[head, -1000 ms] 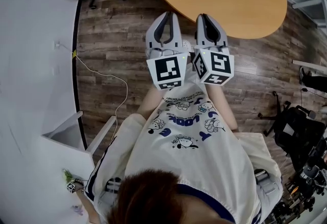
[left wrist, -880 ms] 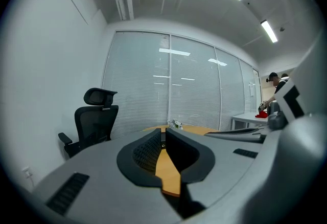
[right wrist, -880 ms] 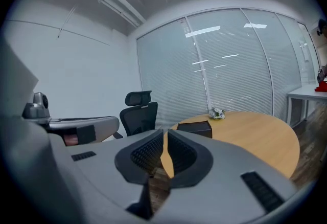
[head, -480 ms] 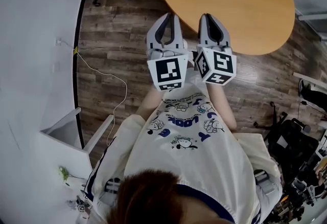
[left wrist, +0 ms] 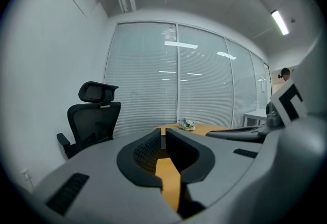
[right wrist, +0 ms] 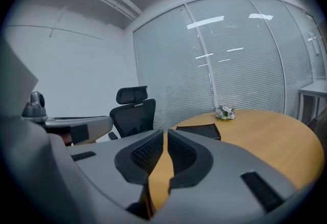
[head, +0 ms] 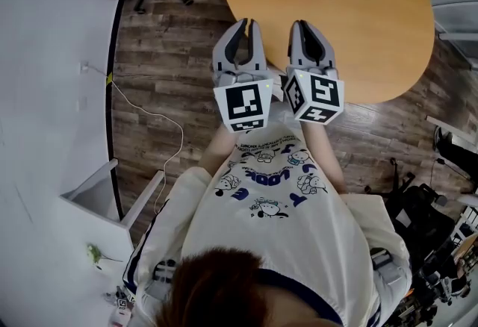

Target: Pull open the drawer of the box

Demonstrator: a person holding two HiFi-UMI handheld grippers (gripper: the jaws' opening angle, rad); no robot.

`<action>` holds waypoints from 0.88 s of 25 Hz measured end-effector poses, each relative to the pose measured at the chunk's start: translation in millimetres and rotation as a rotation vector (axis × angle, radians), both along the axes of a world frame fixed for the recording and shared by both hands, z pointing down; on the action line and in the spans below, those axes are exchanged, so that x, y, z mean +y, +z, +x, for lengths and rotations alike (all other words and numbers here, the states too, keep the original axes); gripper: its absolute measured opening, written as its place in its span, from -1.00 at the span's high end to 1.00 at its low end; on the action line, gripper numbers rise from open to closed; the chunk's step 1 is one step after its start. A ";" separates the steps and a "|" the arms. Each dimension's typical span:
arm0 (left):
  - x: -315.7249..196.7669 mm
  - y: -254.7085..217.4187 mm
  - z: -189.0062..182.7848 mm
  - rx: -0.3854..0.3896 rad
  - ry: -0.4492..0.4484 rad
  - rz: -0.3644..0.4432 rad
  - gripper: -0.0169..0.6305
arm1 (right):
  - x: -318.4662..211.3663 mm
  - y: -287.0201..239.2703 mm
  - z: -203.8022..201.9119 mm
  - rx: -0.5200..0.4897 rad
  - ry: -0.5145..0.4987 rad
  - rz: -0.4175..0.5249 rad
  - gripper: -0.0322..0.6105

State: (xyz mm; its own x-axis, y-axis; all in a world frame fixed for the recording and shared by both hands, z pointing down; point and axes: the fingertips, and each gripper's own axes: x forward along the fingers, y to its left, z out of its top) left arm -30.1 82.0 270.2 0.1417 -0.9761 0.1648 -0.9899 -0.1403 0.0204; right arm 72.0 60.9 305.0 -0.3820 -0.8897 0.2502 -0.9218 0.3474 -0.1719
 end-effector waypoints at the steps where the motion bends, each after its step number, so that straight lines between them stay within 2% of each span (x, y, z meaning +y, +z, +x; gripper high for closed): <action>1: -7.6 0.4 1.7 -0.001 0.000 -0.002 0.84 | -7.1 0.5 0.6 -0.002 -0.003 -0.002 0.76; 12: -74.7 10.0 5.1 -0.006 -0.021 -0.024 0.84 | -76.5 13.6 3.3 -0.005 -0.021 -0.032 0.76; 22: -106.0 26.6 3.9 -0.005 -0.039 -0.070 0.84 | -111.5 28.8 4.6 -0.001 -0.020 -0.073 0.76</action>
